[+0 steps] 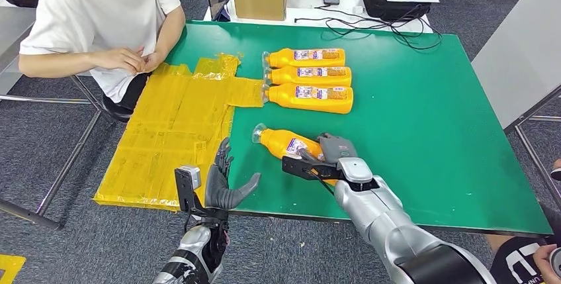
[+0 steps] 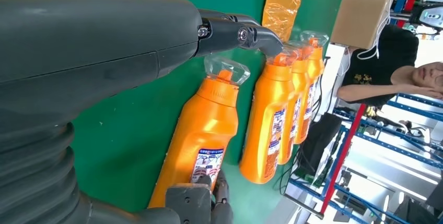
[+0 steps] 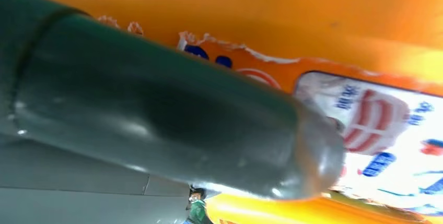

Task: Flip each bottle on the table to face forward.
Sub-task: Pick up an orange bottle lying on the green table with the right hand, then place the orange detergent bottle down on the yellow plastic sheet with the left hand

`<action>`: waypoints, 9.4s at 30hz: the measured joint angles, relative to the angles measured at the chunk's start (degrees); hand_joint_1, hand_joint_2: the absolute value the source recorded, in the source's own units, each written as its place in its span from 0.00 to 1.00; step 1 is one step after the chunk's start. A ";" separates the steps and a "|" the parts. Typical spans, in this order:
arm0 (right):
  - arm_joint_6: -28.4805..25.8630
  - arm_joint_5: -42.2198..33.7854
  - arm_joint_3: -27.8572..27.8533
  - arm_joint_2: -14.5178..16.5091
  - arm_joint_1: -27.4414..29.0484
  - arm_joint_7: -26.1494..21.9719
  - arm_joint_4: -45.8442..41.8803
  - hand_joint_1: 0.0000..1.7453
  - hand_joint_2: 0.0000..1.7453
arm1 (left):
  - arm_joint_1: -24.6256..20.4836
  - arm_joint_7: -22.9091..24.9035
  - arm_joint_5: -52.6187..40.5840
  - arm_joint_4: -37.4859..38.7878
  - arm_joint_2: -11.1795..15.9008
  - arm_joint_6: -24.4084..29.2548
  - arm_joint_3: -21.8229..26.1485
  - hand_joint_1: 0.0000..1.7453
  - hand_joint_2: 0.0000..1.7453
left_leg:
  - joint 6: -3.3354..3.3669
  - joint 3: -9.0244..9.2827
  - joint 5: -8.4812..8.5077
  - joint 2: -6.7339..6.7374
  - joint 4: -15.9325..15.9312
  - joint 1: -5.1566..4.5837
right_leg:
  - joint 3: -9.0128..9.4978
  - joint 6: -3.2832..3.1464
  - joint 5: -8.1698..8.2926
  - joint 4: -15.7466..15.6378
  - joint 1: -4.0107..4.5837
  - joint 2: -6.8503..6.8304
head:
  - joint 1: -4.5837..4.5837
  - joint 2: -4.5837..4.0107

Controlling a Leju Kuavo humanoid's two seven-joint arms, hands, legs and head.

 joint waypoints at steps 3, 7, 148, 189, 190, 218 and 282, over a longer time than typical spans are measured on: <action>0.47 1.75 2.09 0.02 -0.40 2.29 0.07 0.32 0.00 | 0.00 0.49 -0.77 0.00 -0.01 -0.31 0.54 0.00 1.00 | 0.00 0.07 0.00 0.02 0.00 0.00 | 0.05 0.00 0.00 0.00 0.00 0.02 | 0.01 0.00; 0.20 2.57 4.40 -0.03 -0.58 4.34 0.16 0.01 0.00 | 0.00 0.70 -1.96 0.19 -0.02 -0.30 1.19 0.00 1.00 | 0.00 0.12 0.00 0.03 0.00 0.00 | 0.11 -0.01 -0.01 0.00 0.00 0.02 | 0.00 0.00; -19.81 -28.49 8.22 -4.45 27.56 -37.83 -43.14 1.00 1.00 | 0.48 5.01 -0.21 -7.69 1.46 -28.11 -9.12 0.00 1.00 | -0.03 -0.04 -0.08 0.02 -0.02 0.00 | 0.00 0.00 -0.04 0.00 -0.01 0.13 | 0.01 0.00; -27.82 -10.58 14.43 -8.50 25.85 -25.99 -39.89 0.97 1.00 | 2.07 11.74 -18.63 -9.17 1.62 -6.42 -8.66 1.00 1.00 | -0.04 0.00 -0.08 0.00 -0.02 -0.01 | -0.01 -0.03 -0.01 -0.01 -0.01 0.11 | 0.01 0.00; -27.74 -11.09 14.51 -8.50 25.58 -26.46 -39.63 0.83 1.00 | 1.96 11.90 -17.63 -9.15 1.62 -7.52 -8.57 1.00 1.00 | -0.04 0.01 -0.06 0.01 -0.02 -0.01 | -0.01 -0.04 0.01 -0.01 -0.01 0.11 | 0.01 0.00; -37.65 -15.10 15.97 -4.95 26.69 -31.01 -36.96 0.00 0.00 | -5.02 7.27 -14.64 -10.71 3.78 8.78 -0.30 1.00 1.00 | -0.01 -0.04 -0.01 -0.01 -0.02 0.03 | -0.02 -0.03 -0.01 0.03 0.01 0.09 | 0.00 0.00; -38.20 -16.34 3.57 -1.15 32.22 -40.05 -32.35 0.00 0.00 | -13.87 6.59 -79.54 19.15 1.83 26.50 28.03 0.00 1.00 | -0.04 0.70 -0.08 -0.31 -0.06 -0.05 | 0.78 -0.03 -0.09 0.00 -0.10 -0.20 | 0.01 0.00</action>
